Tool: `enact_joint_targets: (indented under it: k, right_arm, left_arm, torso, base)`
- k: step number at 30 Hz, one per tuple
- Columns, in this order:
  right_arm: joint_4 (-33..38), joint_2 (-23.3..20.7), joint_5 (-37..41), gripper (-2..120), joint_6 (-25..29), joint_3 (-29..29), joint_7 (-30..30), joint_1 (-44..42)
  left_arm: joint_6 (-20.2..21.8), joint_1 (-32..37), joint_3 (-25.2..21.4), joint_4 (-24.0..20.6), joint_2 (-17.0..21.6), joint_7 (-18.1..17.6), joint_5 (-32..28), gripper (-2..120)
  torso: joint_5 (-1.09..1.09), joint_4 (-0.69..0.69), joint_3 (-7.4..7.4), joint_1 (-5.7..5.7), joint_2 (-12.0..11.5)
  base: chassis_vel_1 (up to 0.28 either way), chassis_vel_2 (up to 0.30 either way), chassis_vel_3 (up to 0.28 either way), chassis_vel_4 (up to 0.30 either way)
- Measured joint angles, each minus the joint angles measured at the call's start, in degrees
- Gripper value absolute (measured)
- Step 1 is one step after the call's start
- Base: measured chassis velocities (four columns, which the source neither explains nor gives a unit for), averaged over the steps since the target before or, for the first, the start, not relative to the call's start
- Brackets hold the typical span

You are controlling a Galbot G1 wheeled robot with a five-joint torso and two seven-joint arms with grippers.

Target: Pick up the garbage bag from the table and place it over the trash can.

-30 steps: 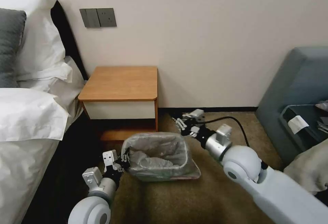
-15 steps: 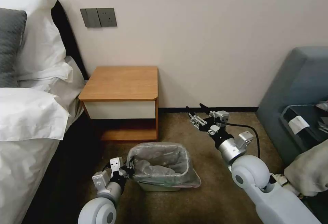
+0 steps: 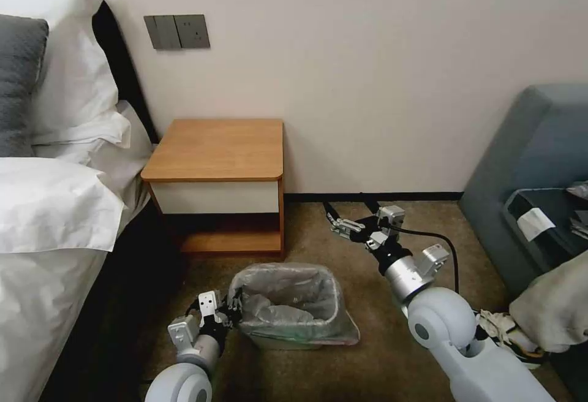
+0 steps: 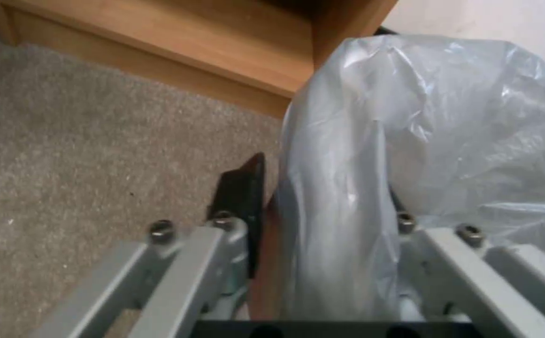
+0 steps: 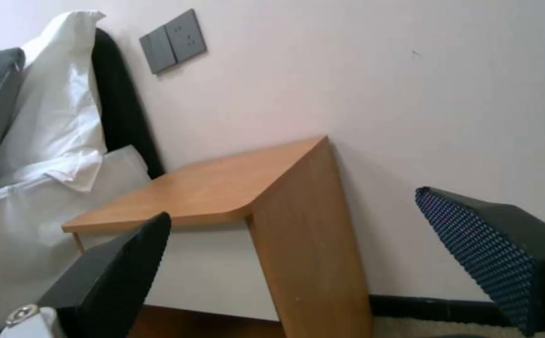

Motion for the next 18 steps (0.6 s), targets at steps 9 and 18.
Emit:
enact_joint_targets:
  k: [9,18]
  right_arm:
    - [-0.24,0.14,-0.39,100,0.33,0.10,-0.83,-0.04]
    - [-0.94,3.73,-10.88,100,0.65,0.20,2.92,-4.60]
  left_arm:
    - [0.19,0.15,0.01,-1.86,-0.18,-1.43,-0.77,65]
    - [-7.27,0.68,-0.55,-1.87,-1.05,-0.68,6.61,99]
  torso:
    - [-0.01,0.00,0.00,0.00,0.00]
    - [-0.01,0.00,0.00,0.00,-0.01]
  base:
    - [0.000,0.000,0.000,0.000]
    - [0.000,0.000,0.000,0.000]
